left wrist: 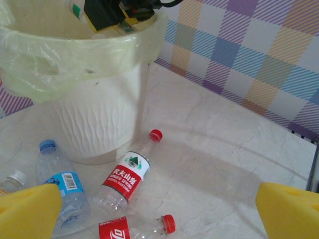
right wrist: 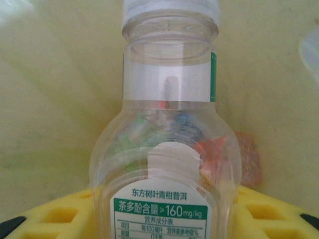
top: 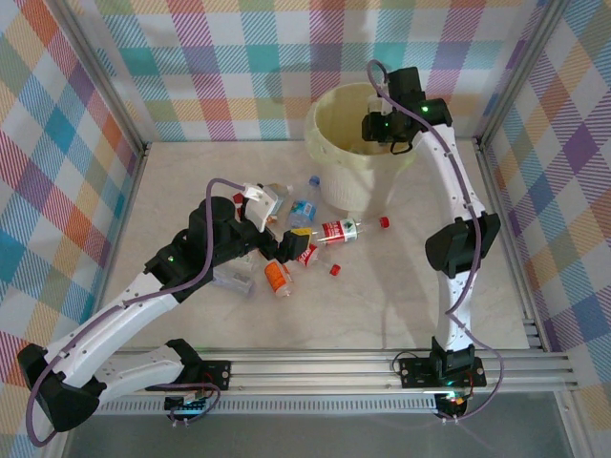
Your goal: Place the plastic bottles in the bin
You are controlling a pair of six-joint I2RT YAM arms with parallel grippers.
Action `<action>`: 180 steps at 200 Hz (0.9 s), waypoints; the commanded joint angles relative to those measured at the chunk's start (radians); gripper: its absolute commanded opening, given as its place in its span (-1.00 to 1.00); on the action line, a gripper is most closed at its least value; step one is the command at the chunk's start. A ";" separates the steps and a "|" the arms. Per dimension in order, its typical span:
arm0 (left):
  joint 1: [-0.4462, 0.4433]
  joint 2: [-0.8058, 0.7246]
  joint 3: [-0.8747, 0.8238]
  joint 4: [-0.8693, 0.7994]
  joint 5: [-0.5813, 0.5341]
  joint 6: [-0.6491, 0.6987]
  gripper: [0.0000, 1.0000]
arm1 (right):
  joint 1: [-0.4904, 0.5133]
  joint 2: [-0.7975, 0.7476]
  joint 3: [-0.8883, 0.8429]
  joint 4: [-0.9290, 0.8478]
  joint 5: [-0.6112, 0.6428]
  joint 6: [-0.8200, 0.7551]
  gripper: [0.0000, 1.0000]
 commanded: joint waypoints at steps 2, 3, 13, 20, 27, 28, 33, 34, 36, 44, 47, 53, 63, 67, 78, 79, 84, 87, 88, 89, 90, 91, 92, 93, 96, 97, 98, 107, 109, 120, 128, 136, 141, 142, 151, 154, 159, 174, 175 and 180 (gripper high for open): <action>0.009 0.009 -0.007 0.021 -0.002 0.011 1.00 | 0.002 0.027 0.037 -0.048 -0.014 0.012 -0.01; 0.008 0.010 -0.008 0.021 -0.002 0.012 1.00 | 0.000 0.028 0.036 -0.048 -0.014 0.012 -0.01; 0.008 0.016 -0.007 0.017 -0.001 0.013 1.00 | -0.001 0.038 0.036 -0.043 -0.012 0.009 -0.01; 0.009 0.020 -0.004 0.015 0.000 0.014 1.00 | -0.002 0.045 0.038 -0.039 -0.013 0.004 0.00; 0.008 0.024 -0.002 0.012 0.002 0.014 1.00 | -0.005 0.054 0.041 -0.037 -0.012 0.001 0.00; 0.009 0.023 -0.001 0.011 0.003 0.014 1.00 | -0.005 0.057 0.043 -0.037 -0.013 0.001 0.00; 0.009 0.026 0.000 0.010 0.004 0.013 1.00 | -0.009 0.066 0.051 -0.040 -0.018 0.001 0.00; 0.008 0.026 0.000 0.010 0.005 0.014 1.00 | -0.009 0.066 0.051 -0.040 -0.018 0.001 0.00; 0.008 0.027 0.000 0.010 0.006 0.013 1.00 | -0.011 0.070 0.055 -0.041 -0.021 0.001 0.00; 0.008 0.027 0.001 0.010 0.006 0.014 1.00 | -0.015 0.088 0.070 -0.052 -0.028 0.001 0.00; 0.008 0.027 0.000 0.010 0.006 0.014 1.00 | -0.015 0.094 0.079 -0.056 -0.028 0.001 0.00; 0.009 0.029 0.000 0.008 0.005 0.014 1.00 | -0.016 0.105 0.088 -0.061 -0.028 -0.001 0.00; 0.009 0.029 0.000 0.008 0.003 0.016 1.00 | -0.016 0.116 0.095 -0.065 -0.028 -0.004 0.01; 0.009 0.030 0.001 0.008 0.003 0.016 1.00 | -0.016 0.119 0.096 -0.064 -0.028 -0.005 0.01; 0.008 0.032 0.002 0.008 0.004 0.016 1.00 | -0.017 0.126 0.098 -0.062 -0.032 -0.005 0.01; 0.008 0.032 0.002 0.008 0.005 0.016 1.00 | -0.017 0.126 0.099 -0.062 -0.032 -0.005 0.01; 0.008 0.033 0.002 0.008 0.006 0.016 1.00 | -0.016 0.127 0.100 -0.060 -0.034 -0.005 0.02; 0.008 0.034 0.001 0.008 0.006 0.017 1.00 | -0.016 0.128 0.101 -0.060 -0.035 -0.005 0.02; 0.008 0.034 0.001 0.008 0.007 0.016 1.00 | -0.016 0.129 0.101 -0.060 -0.037 -0.004 0.02; 0.008 0.034 0.002 0.008 0.007 0.016 1.00 | -0.017 0.129 0.101 -0.060 -0.037 -0.004 0.01; 0.008 0.034 0.001 0.008 0.007 0.016 1.00 | -0.017 0.129 0.100 -0.060 -0.037 -0.004 0.01; 0.008 0.034 0.002 0.008 0.007 0.017 1.00 | -0.017 0.129 0.101 -0.059 -0.038 -0.004 0.01; 0.008 0.034 0.001 0.008 0.007 0.016 1.00 | -0.016 0.130 0.101 -0.059 -0.039 -0.004 0.02; 0.008 0.035 0.001 0.008 0.008 0.016 1.00 | -0.016 0.129 0.101 -0.059 -0.038 -0.004 0.02; 0.008 0.035 0.001 0.008 0.008 0.016 1.00 | -0.016 0.129 0.101 -0.057 -0.041 -0.003 0.02; 0.008 0.035 0.001 0.008 0.008 0.016 1.00 | -0.016 0.129 0.101 -0.057 -0.041 -0.003 0.02; 0.008 0.035 0.001 0.008 0.008 0.016 1.00 | -0.016 0.129 0.101 -0.056 -0.041 -0.003 0.02; 0.009 0.034 0.001 0.007 0.006 0.016 1.00 | -0.016 0.127 0.101 -0.055 -0.044 -0.002 0.02; 0.009 0.035 0.002 0.007 0.007 0.016 1.00 | -0.016 0.126 0.103 -0.055 -0.045 -0.002 0.02; 0.008 0.035 0.001 0.007 0.006 0.016 1.00 | -0.016 0.122 0.106 -0.057 -0.048 -0.002 0.02; 0.008 0.034 0.001 0.007 0.006 0.016 1.00 | -0.016 0.118 0.107 -0.057 -0.048 -0.003 0.03; 0.009 0.034 0.002 0.007 0.006 0.016 1.00 | -0.016 0.116 0.109 -0.056 -0.048 -0.003 0.07; 0.008 0.034 0.002 0.007 0.006 0.016 1.00 | -0.016 0.114 0.111 -0.057 -0.048 -0.004 0.10; 0.008 0.034 0.002 0.007 0.006 0.016 1.00 | -0.017 0.114 0.111 -0.058 -0.048 -0.004 0.10; 0.008 0.035 0.003 0.007 0.007 0.016 1.00 | -0.016 0.112 0.115 -0.061 -0.049 -0.003 0.12; 0.008 0.035 0.003 0.007 0.008 0.016 1.00 | -0.017 0.111 0.116 -0.062 -0.049 -0.004 0.13; 0.009 0.034 0.002 0.007 0.009 0.016 1.00 | -0.016 0.110 0.115 -0.063 -0.050 -0.002 0.16; 0.008 0.033 0.003 0.007 0.008 0.016 1.00 | -0.016 0.102 0.117 -0.061 -0.051 0.000 0.23; 0.008 0.034 0.003 0.007 0.008 0.016 1.00 | -0.016 0.101 0.118 -0.062 -0.051 0.000 0.23; 0.008 0.033 0.003 0.007 0.007 0.016 1.00 | -0.016 0.100 0.118 -0.061 -0.053 -0.002 0.25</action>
